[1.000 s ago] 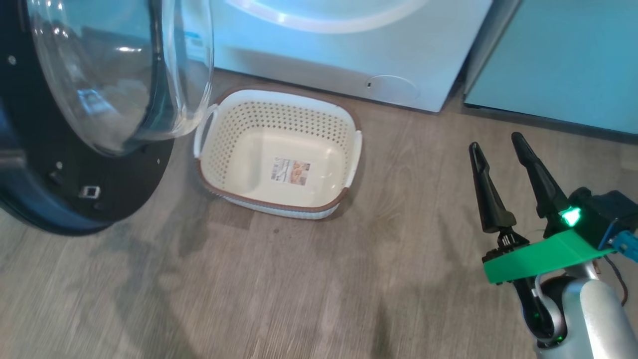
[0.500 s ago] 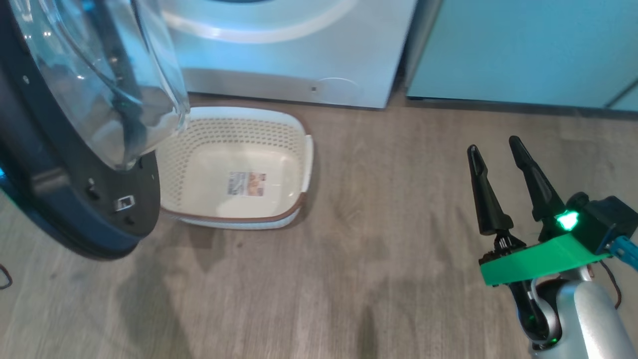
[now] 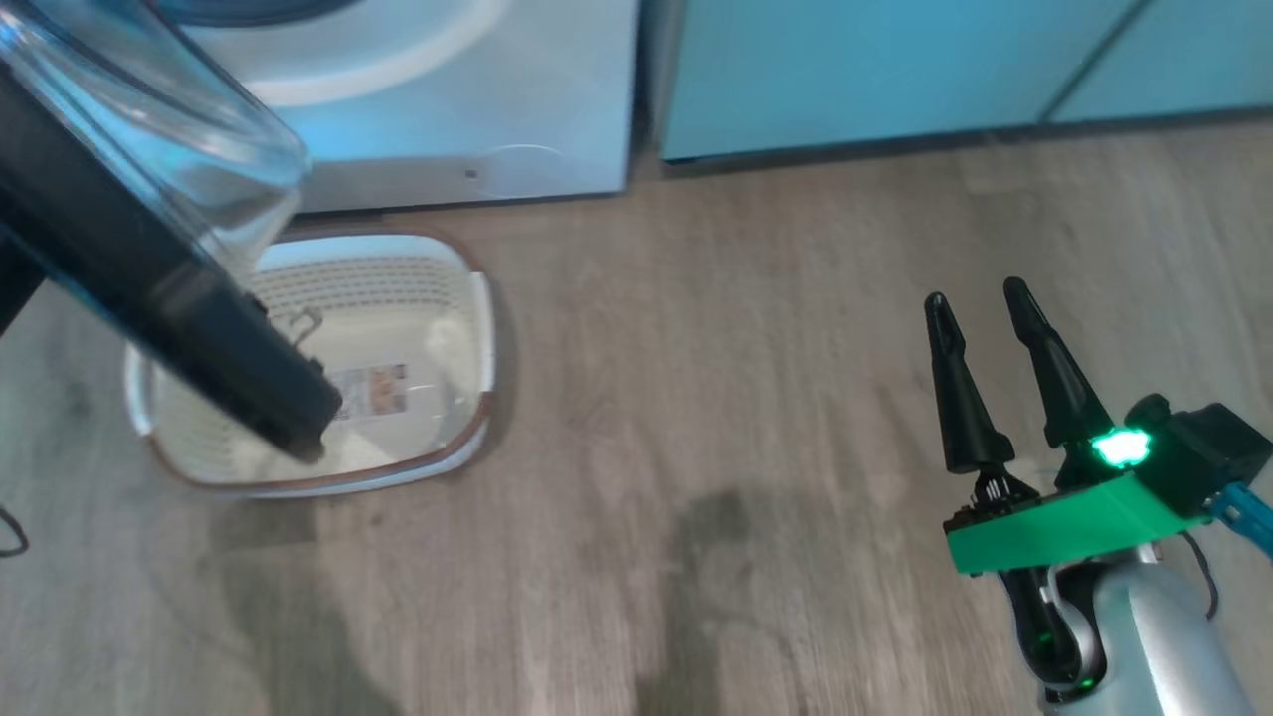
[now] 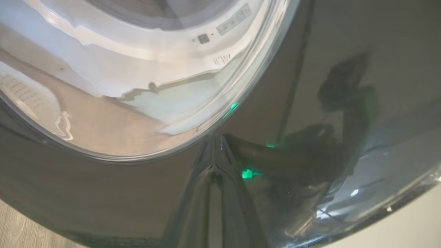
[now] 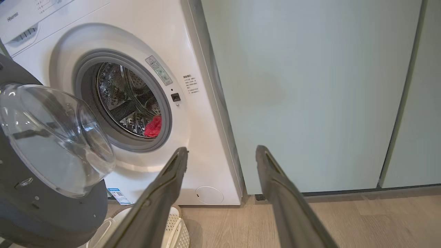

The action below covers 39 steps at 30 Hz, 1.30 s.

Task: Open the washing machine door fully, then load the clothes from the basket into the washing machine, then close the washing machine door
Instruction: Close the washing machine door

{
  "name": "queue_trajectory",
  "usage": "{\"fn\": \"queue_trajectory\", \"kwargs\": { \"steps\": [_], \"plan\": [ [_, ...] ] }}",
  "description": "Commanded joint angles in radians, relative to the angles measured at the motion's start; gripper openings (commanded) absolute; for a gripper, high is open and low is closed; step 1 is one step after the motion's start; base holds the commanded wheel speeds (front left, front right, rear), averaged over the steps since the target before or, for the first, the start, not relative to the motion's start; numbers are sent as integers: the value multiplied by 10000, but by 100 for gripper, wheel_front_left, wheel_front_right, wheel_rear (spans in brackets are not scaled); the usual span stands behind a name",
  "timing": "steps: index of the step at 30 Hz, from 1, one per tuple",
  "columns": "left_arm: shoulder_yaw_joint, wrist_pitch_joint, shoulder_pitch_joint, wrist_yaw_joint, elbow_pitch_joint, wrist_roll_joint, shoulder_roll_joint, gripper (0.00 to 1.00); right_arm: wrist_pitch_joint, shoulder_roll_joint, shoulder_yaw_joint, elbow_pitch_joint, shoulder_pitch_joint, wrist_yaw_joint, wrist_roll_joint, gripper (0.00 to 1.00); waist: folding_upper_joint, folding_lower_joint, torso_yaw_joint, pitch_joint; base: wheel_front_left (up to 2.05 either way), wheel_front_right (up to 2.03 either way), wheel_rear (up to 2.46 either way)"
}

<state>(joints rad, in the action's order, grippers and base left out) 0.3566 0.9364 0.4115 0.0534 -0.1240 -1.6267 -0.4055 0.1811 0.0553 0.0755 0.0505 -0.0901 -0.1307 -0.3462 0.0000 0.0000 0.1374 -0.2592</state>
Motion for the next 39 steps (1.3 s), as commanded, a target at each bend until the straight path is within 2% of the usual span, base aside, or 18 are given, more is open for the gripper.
{"fn": "queue_trajectory", "kwargs": {
  "steps": [1,7,15,28,39],
  "plan": [
    [337,83,549,62,411,66,-550,0,155,-50,276,231,-197,0,-117,100,0,0,559,-290,0,0,0],
    [308,40,997,277,617,153,-737,0,455,-50,345,-13,-202,0,-393,100,0,0,1314,-719,0,0,0],
    [260,-107,1843,499,569,231,-934,0,686,-50,479,-183,-426,0,-606,100,0,0,1939,-1282,0,0,0],
    [60,-316,3109,504,60,413,-1174,0,798,-51,746,-312,-812,0,-825,100,0,0,2359,-1911,0,0,0],
    [-153,-699,4410,591,-748,526,-1089,0,805,-51,892,-242,-1058,0,-1076,100,0,0,2761,-2289,0,0,0]
  ]
}}
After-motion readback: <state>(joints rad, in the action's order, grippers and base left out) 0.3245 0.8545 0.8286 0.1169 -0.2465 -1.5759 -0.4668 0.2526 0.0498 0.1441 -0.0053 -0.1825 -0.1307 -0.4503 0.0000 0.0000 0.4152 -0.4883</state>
